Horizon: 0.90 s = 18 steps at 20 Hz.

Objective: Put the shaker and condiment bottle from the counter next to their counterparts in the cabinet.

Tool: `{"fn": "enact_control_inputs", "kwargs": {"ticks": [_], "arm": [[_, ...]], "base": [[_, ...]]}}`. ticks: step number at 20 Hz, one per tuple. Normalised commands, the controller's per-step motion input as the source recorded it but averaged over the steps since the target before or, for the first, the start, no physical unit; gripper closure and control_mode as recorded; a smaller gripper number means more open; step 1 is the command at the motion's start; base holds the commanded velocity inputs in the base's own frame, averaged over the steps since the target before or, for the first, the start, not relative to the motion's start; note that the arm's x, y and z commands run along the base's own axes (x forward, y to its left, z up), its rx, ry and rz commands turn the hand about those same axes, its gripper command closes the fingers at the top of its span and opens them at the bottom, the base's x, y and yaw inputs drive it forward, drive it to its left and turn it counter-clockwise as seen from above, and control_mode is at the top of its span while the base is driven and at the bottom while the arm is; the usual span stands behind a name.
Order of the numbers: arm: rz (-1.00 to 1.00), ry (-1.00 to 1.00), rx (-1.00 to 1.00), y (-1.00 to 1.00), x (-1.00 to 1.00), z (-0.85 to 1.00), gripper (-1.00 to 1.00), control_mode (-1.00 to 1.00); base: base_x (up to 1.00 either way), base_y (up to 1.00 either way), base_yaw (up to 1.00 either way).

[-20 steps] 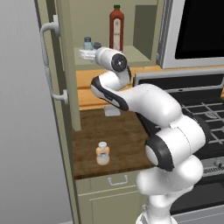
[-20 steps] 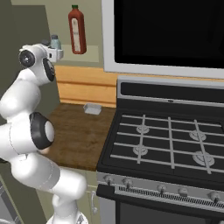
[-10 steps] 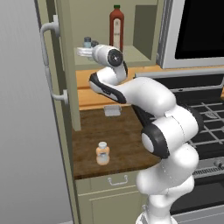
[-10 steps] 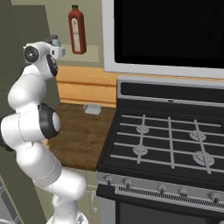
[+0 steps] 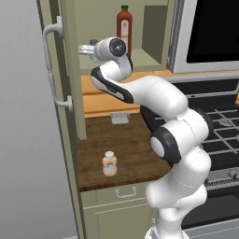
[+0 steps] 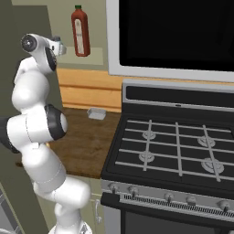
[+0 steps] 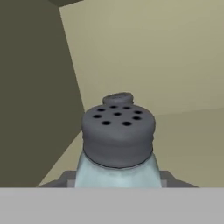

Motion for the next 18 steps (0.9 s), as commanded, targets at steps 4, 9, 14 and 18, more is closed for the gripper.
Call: {"fn": "enact_control_inputs", "kwargs": {"ticks": [4,9,14,18], "arm": [[0.0,0.0,0.0,0.0,0.0,-0.02,1.0,-1.0],[0.04,0.0,-0.02,0.05,0.0,-0.12,1.0,-1.0],[0.06,0.0,-0.02,0.0,0.02,-0.05,1.0,-1.0],[0.17,0.0,-0.1,0.0,0.1,-0.01,1.0,-1.0]], "base": [[0.0,0.0,0.0],[0.0,0.0,0.0],[0.0,0.0,0.0],[0.0,0.0,0.0]]}}
